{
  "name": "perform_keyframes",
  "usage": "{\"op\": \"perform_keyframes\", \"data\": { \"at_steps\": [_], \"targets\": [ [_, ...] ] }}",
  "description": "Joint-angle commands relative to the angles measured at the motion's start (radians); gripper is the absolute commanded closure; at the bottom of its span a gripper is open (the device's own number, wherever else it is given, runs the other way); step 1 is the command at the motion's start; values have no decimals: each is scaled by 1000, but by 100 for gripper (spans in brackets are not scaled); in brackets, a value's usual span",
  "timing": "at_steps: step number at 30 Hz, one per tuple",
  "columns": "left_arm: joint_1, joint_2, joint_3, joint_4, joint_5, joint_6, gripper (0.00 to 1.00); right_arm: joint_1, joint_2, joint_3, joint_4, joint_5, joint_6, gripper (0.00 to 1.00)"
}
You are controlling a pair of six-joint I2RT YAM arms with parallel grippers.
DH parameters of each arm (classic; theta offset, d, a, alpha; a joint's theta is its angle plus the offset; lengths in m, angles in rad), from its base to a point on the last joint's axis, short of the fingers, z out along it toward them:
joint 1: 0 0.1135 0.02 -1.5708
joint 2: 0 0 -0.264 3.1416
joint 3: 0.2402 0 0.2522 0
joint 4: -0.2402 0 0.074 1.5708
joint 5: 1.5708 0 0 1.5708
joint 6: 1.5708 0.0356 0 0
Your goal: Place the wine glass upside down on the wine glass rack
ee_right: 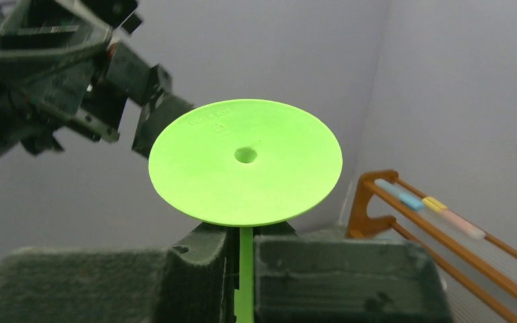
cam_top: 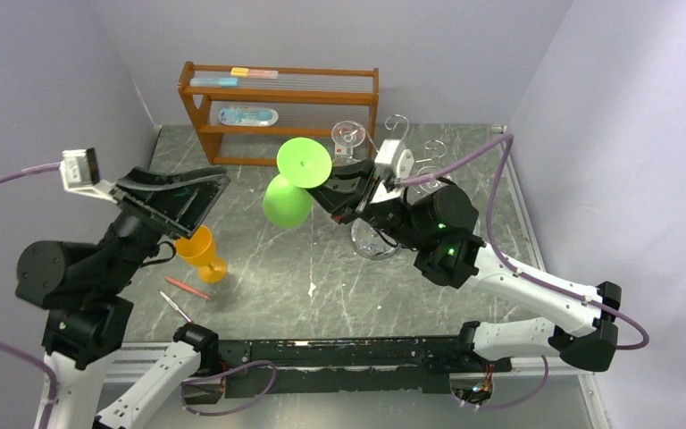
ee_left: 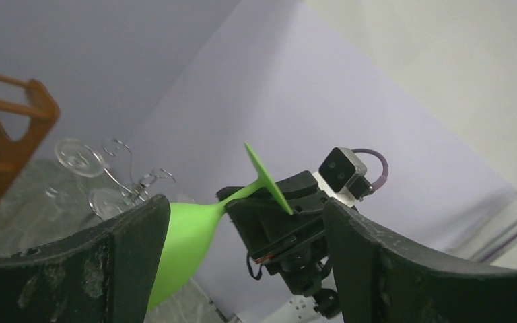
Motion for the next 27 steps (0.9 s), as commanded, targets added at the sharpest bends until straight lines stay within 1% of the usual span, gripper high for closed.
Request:
{"op": "perform_keyframes", "data": {
  "at_steps": [1,5,8,9,11,13,15,16,18,20,25,27],
  "targets": [
    [6,49,-17,106,161,-120,13,6,-2,10,-103,-82,-155,100],
    [6,98,34,-1,231,-82,16,6,29,15,-123,-124,-186,100],
    [6,141,101,-108,278,-22,22,9,45,16,-143,-172,-218,100],
    [6,153,109,-123,300,-20,27,11,45,6,-130,-173,-226,100],
    [6,161,89,-118,327,-41,37,13,48,0,-121,-185,-242,100],
    [6,143,25,-84,319,-72,45,14,57,13,-131,-196,-243,100],
    [6,125,-10,-88,299,-81,49,15,63,16,-123,-197,-241,100],
    [6,122,-12,-109,285,-71,50,14,64,16,-117,-197,-241,100],
    [6,121,5,-176,248,-32,49,15,67,18,-115,-199,-239,100],
    [6,119,21,-223,209,-2,44,15,68,17,-110,-203,-239,100],
    [6,103,14,-236,164,14,29,16,70,3,-94,-189,-239,100],
    [6,87,5,-232,136,11,26,15,67,-8,-82,-183,-236,100]
  ]
}}
